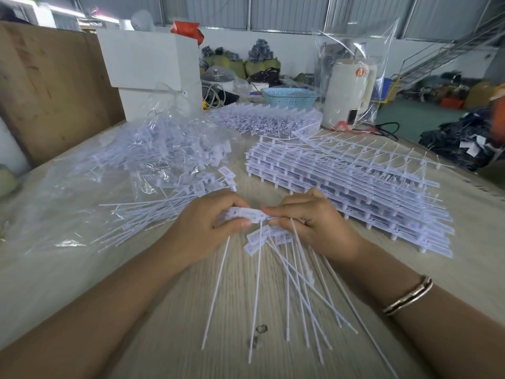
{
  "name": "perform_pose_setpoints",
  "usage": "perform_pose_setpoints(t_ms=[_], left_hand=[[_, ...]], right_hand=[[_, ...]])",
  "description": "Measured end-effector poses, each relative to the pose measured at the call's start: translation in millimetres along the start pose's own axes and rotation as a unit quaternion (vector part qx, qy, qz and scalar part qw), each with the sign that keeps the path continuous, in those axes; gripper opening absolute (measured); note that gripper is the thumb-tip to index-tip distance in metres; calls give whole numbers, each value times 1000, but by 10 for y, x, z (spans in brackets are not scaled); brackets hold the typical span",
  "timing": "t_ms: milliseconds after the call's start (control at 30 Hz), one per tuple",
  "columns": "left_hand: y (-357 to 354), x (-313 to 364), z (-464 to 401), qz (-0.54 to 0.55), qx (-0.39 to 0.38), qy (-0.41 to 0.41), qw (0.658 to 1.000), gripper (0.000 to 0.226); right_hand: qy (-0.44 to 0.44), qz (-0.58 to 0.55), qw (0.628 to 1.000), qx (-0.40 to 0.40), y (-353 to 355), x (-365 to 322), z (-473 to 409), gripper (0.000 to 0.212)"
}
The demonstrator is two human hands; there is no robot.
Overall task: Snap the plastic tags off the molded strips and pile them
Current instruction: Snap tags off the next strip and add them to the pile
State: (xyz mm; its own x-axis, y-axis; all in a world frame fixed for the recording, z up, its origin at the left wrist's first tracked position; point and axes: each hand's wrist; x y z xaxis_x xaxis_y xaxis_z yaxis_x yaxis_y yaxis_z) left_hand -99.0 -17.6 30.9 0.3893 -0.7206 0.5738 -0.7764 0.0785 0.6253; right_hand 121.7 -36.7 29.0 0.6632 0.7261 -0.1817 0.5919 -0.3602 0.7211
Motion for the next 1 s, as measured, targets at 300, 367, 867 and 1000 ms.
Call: perform_pose_setpoints(t_ms=[300,367,867,1000], left_hand=[[68,52,-14,-25,28,-42,998,15],[112,30,-9,-9,44,-27,999,14],[-49,-50,17,6,10,61,998,14],[-94,-4,8,6,26,48,998,14]], right_hand=[[-160,-236,958,39,99,-9,-9,17],[-150,-175,973,24,134,34,6,29],[-80,-1,992,-98,49,28,-19,64],[27,136,988,-65,2,-40,-20,47]])
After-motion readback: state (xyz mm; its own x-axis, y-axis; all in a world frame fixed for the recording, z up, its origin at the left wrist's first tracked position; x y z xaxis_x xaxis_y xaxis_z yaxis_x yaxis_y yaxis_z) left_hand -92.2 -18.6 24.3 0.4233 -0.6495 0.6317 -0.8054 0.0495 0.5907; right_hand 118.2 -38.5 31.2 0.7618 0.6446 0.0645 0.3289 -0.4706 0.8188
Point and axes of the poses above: each hand's wrist, its own z-axis away from the middle knuckle, its own y-axis out of the back of the hand, x = y × z, and after that the axes turned 3 degrees about z, right-handed
